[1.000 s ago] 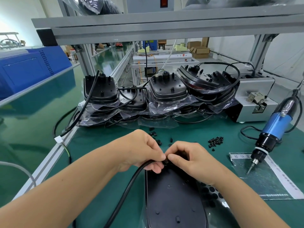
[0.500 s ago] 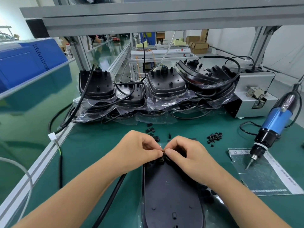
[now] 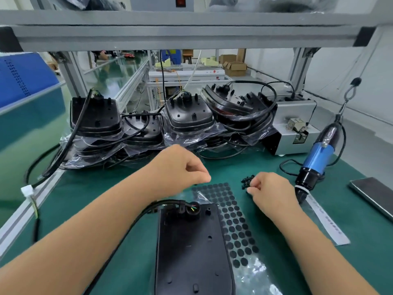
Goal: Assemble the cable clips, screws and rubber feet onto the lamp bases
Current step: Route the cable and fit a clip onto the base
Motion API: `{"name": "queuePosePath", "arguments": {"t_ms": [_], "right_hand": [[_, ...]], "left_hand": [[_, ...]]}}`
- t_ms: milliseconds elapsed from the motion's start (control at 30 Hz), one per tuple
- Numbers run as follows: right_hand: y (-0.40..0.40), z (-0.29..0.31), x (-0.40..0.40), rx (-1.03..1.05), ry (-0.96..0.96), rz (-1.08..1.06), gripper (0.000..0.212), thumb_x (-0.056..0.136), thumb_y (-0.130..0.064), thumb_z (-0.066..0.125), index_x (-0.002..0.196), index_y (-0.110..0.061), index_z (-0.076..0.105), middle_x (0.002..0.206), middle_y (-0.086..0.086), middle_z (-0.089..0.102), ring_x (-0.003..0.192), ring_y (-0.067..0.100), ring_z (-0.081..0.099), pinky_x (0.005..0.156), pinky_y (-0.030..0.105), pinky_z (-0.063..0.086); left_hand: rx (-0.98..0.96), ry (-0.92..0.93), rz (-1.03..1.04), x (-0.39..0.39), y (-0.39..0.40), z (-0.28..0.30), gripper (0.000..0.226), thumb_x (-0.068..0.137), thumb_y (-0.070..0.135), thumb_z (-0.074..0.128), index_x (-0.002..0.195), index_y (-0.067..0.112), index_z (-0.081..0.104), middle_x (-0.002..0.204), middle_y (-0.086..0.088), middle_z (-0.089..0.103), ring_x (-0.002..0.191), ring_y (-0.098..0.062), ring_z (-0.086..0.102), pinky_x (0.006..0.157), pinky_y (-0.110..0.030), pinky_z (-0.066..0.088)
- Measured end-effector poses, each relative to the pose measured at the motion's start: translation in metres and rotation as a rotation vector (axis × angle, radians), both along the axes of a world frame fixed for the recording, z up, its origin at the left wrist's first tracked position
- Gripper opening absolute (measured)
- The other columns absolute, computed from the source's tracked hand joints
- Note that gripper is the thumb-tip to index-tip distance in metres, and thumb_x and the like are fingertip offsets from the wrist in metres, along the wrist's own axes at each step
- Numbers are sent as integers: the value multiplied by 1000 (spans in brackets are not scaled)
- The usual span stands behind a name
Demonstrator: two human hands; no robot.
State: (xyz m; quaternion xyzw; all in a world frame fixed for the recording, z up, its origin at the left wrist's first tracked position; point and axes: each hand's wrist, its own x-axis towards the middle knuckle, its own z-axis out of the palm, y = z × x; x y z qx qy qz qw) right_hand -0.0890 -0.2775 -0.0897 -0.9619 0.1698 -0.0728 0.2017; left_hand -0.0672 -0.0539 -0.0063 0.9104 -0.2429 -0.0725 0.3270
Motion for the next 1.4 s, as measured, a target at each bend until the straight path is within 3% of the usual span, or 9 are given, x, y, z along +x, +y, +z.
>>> {"name": "queuePosePath", "arguments": {"t_ms": [200,300,400,500,567,933,1167,1300,1400], "right_hand": [[5,-8,4,-36,-25,36,9,92,-19,59,96,-16,67,93,2,68,83,22,58,68,30,46],[3,-8,2,-27,-90,53,8,92,-21,58,90,-21,66,87,-3,66,86,22,61,70,29,45],[-1,-3,-2,448,-266,79,19,89,-16,66,71,-23,68,64,-11,64,64,9,61,59,22,47],[0,3,-10,1058,-311,133,24,89,-3,65,72,-17,74,59,-4,63,56,8,55,49,17,45],[1,6,-15,1162,-311,194,24,89,0,64,75,-15,75,62,0,64,58,9,55,52,18,46],[4,13,-38,596,-503,271,17,85,-9,71,80,-25,73,73,-14,71,67,6,65,66,24,54],[0,16,-54,517,-563,288,21,85,-10,70,83,-31,72,77,-18,70,72,5,66,67,15,50],[-18,18,-58,599,-837,-83,14,85,-19,65,90,-32,70,81,-20,69,75,-4,63,65,5,44],[-42,16,-49,717,-892,-388,6,89,-23,63,93,-24,61,85,-15,63,72,-6,57,67,12,45]], "left_hand": [[53,9,-59,17,-67,-16,13,88,19,67,94,16,78,71,19,63,68,4,57,62,-8,44],[59,-9,-37,16,-78,-28,16,89,16,66,102,17,76,78,13,64,74,-2,59,74,-16,48],[14,-14,9,9,-81,-37,21,89,13,67,108,19,72,96,3,71,90,-13,66,85,-23,51],[-209,34,81,7,-77,-43,13,85,14,71,96,20,74,78,7,71,72,-3,67,68,-16,51],[-354,144,103,7,-74,-43,8,83,15,73,90,18,76,70,3,73,61,0,64,59,-12,49],[-610,552,154,-5,-74,-37,7,83,5,71,83,0,76,71,-12,70,64,-13,63,59,-18,51],[-676,608,156,-18,-77,-36,8,83,6,73,85,-1,75,74,-9,72,64,-10,64,60,-18,51],[-745,618,232,-23,-80,-40,5,84,5,71,84,2,75,75,-9,73,61,-9,64,58,-16,52],[-819,684,250,-25,-81,-41,7,84,2,70,89,-2,73,77,-10,73,61,-9,65,58,-16,52]]}}
